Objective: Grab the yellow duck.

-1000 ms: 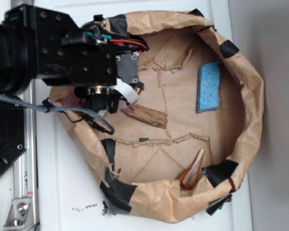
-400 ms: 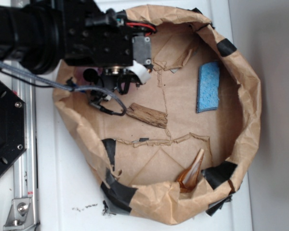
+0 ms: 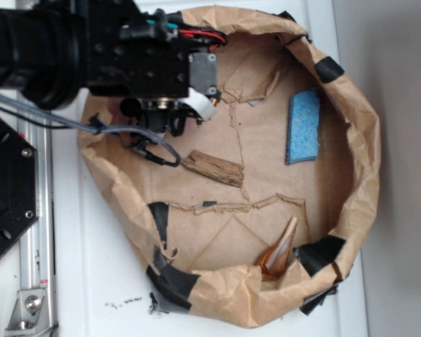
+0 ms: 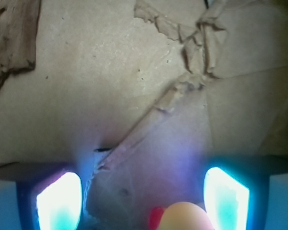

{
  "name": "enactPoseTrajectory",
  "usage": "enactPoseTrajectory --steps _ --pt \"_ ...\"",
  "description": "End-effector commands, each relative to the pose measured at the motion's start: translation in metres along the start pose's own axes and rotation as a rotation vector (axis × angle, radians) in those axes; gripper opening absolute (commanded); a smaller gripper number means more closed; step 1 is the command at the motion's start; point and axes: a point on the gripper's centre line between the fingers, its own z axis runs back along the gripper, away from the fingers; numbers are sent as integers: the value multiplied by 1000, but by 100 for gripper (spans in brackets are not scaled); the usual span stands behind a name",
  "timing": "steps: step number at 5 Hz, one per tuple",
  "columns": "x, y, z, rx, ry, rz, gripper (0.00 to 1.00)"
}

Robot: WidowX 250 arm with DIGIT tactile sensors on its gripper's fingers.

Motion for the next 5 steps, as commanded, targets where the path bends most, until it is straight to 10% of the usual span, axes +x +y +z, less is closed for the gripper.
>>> enactPoseTrajectory --steps 1,2,3,5 --pt "-28 10 11 34 4 83 100" --pt "-41 16 5 30 22 116 100" --pt "-37 17 4 32 30 131 0" --pt "-32 13 5 48 33 115 0"
